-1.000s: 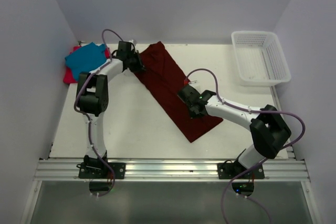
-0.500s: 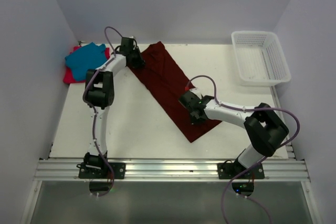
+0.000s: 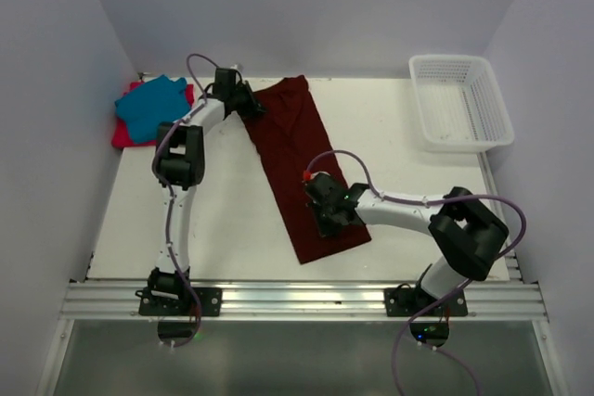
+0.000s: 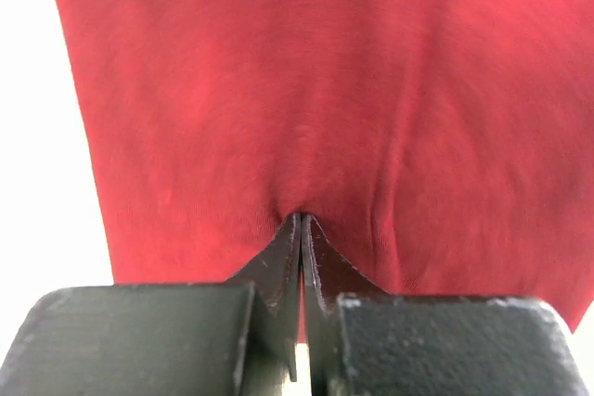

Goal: Fold and stack the t-shirts
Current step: Rotate the tshirt 90 degrees

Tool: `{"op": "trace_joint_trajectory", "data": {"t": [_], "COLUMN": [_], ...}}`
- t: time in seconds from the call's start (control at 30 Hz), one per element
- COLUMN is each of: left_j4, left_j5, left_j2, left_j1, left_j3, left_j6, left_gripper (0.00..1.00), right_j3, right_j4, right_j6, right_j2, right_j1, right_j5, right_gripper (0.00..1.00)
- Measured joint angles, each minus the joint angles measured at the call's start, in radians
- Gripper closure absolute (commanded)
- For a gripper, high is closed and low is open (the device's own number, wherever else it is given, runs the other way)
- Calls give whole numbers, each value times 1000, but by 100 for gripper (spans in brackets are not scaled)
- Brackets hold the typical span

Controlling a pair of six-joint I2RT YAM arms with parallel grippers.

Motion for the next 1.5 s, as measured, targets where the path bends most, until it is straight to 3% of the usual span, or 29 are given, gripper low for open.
{"op": "trace_joint_trajectory", "data": {"t": [0.2,0.37,0.57,0.87,0.9,0.93,0.97,1.0,1.07,1.13,1.17,1.27,1.4,1.5], "left_j4": [100,158,239,261,260,258,257,255,250,237,227,181,177,197], "left_j5": [161,277,383,396,396,396,396,397,397,396,393,355,276,246], "left_j2": [66,106,148,146,142,137,127,111,60,-2,-47,-215,-605,-868], "left_j1": [-1,-14,-34,-24,-19,-11,-2,10,35,59,71,100,108,100], "left_j3": [31,45,60,71,74,81,88,92,95,97,97,66,-214,-463], "left_j6": [-76,-128,-181,-186,-186,-186,-186,-186,-180,-158,-144,-76,11,37], "left_gripper": [100,100,100,100,100,100,100,100,83,74,64,59,50,43], "right_j3": [-24,34,68,116,124,139,154,177,225,299,343,487,708,932], "right_j4": [137,201,223,111,90,57,27,-12,-68,-122,-137,-178,-236,-293], "right_j6": [4,14,26,17,13,9,5,-3,-19,-48,-61,-101,-132,-156], "right_j2": [21,100,136,135,135,135,134,130,117,95,83,47,65,190], "right_j1": [153,236,275,295,298,300,301,303,304,305,304,285,173,43], "right_j5": [-213,-288,-305,-243,-231,-217,-199,-177,-131,-82,-58,-5,39,102], "right_gripper": [100,100,100,100,98,91,81,65,49,45,44,42,41,41]}}
